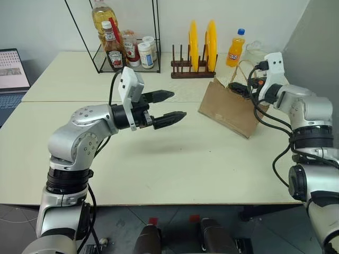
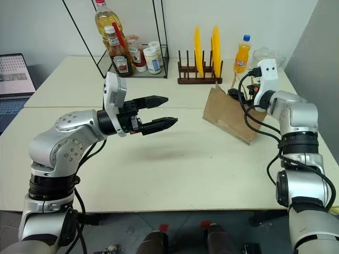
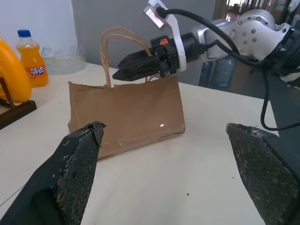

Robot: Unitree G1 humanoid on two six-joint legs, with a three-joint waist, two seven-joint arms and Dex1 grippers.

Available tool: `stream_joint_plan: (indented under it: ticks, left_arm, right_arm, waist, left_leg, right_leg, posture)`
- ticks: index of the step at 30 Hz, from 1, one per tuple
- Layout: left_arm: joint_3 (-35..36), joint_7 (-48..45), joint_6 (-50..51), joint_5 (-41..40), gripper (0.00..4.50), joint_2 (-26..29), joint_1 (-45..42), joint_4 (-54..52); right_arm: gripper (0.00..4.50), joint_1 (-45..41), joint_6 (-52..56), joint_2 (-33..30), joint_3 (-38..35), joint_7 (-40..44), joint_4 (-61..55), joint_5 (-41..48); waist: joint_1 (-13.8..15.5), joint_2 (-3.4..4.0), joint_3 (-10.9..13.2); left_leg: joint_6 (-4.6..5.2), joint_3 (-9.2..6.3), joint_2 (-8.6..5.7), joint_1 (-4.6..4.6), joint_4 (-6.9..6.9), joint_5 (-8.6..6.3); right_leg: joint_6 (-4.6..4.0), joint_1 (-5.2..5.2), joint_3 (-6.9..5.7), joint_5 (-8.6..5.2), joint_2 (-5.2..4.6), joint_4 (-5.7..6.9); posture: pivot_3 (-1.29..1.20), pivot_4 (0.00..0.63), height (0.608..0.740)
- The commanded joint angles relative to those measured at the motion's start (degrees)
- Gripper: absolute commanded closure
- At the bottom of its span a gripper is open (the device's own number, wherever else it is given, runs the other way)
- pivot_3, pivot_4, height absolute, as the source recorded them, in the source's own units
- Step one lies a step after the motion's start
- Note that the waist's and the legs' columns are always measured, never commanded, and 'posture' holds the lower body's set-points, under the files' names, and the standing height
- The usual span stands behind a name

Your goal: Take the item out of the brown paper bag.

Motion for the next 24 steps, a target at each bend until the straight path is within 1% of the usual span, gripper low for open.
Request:
stream_joint_plan:
  ticks: [1, 7, 8, 10, 11, 16, 17, 19, 21, 24]
  left_arm:
    - [2.2, 1.0, 0.4, -1.6, 0.06, 0.7, 0.2, -3.3]
    - [2.9, 2.4, 0.5, -1.7, 0.06, 1.2, 1.5, -4.6]
    - [3.1, 2.6, 0.5, -1.8, 0.02, 1.3, 1.7, -4.8]
    - [3.3, 2.8, 0.5, -1.9, 0.0, 1.4, 2.0, -5.2]
    - [3.4, 2.8, 0.5, -1.9, 0.0, 1.5, 2.2, -5.3]
    - [3.3, 2.8, -0.1, -1.5, 0.0, 1.5, 2.2, -4.8]
    - [3.2, 2.8, -0.1, -1.4, 0.0, 1.4, 2.1, -4.8]
    - [3.1, 2.7, -0.3, -1.3, 0.0, 1.4, 1.9, -4.5]
    - [3.1, 2.5, -0.6, -1.1, 0.0, 1.4, 1.9, -4.2]
    - [2.9, 2.4, -1.0, -0.9, 0.0, 1.3, 1.8, -3.9]
  right_arm:
    - [0.0, -4.4, -4.8, 0.7, 0.6, 2.5, 5.7, -0.9]
    - [0.0, -8.5, -11.6, 2.1, 0.7, 2.8, 14.3, -2.2]
    - [0.18, -9.0, -12.2, 2.4, 0.1, 1.8, 15.8, -2.2]
    - [0.64, -9.9, -13.2, 2.8, -1.1, 0.6, 17.8, -2.0]
    - [0.95, -10.2, -13.7, 2.9, -1.4, 0.6, 18.4, -2.0]
    - [2.84, -11.5, -15.0, 3.0, -2.3, 0.5, 20.5, -1.5]
    - [3.13, -11.7, -15.0, 3.0, -2.5, 0.6, 20.8, -1.5]
    - [3.87, -11.9, -15.1, 2.8, -2.8, 0.8, 21.1, -1.6]
    - [4.47, -11.9, -15.0, 2.7, -3.3, 0.8, 21.1, -1.5]
    - [4.47, -11.9, -14.5, 2.7, -3.9, 1.1, 20.5, -0.9]
  waist:
    - [0.0, 0.0, 0.0]
    - [0.0, 0.02, 0.0]
    - [0.0, 0.02, 0.0]
    - [-0.1, 0.02, 0.0]
    - [-0.1, 0.02, 0.0]
    - [-0.1, 0.04, 0.0]
    - [-0.1, 0.04, 0.0]
    - [-0.1, 0.05, 0.0]
    - [-0.1, 0.05, 0.0]
    - [-0.1, 0.05, 0.0]
  left_leg:
    - [0.0, 0.01, 0.0, 0.0, 0.0, 0.0]
    - [0.0, 0.01, 0.0, -0.02, 0.0, 0.0]
    - [0.0, 0.0, 0.0, -0.02, 0.0, 0.0]
    - [0.0, 0.0, 0.0, -0.02, 0.0, 0.0]
    - [0.0, 0.0, 0.0, -0.03, 0.0, 0.0]
    - [0.0, 0.01, 0.0, -0.03, 0.0, 0.0]
    - [0.0, 0.0, 0.0, -0.03, 0.0, 0.0]
    - [0.0, 0.01, 0.0, -0.03, 0.0, 0.0]
    - [0.0, 0.01, 0.0, -0.03, 0.0, 0.0]
    - [0.0, 0.01, 0.0, -0.03, 0.0, 0.0]
  right_leg:
    - [0.0, -0.01, 0.0, 0.0, 0.0, 0.0]
    - [0.0, -0.02, -0.01, 0.0, -0.01, 0.01]
    - [0.0, -0.02, -0.02, 0.0, -0.01, 0.01]
    - [0.0, -0.02, -0.02, 0.0, -0.01, 0.01]
    - [0.0, -0.02, -0.02, 0.0, -0.01, 0.01]
    - [0.0, -0.02, -0.01, 0.0, -0.01, 0.01]
    - [0.0, -0.03, -0.02, 0.0, -0.01, 0.02]
    - [0.0, -0.03, -0.01, 0.0, -0.01, 0.02]
    - [0.0, -0.03, -0.01, 0.0, -0.01, 0.02]
    - [-0.01, -0.03, -0.01, 0.0, -0.01, 0.02]
  posture:
    - [0.0, 0.15, 0.74]
    - [0.0, 0.15, 0.74]
    - [0.0, 0.15, 0.74]
    - [0.0, 0.15, 0.74]
    - [0.0, 0.15, 0.74]
    - [0.0, 0.15, 0.74]
    - [0.0, 0.15, 0.74]
    - [0.0, 0.15, 0.74]
    - [0.0, 0.15, 0.74]
    - [0.0, 0.15, 0.74]
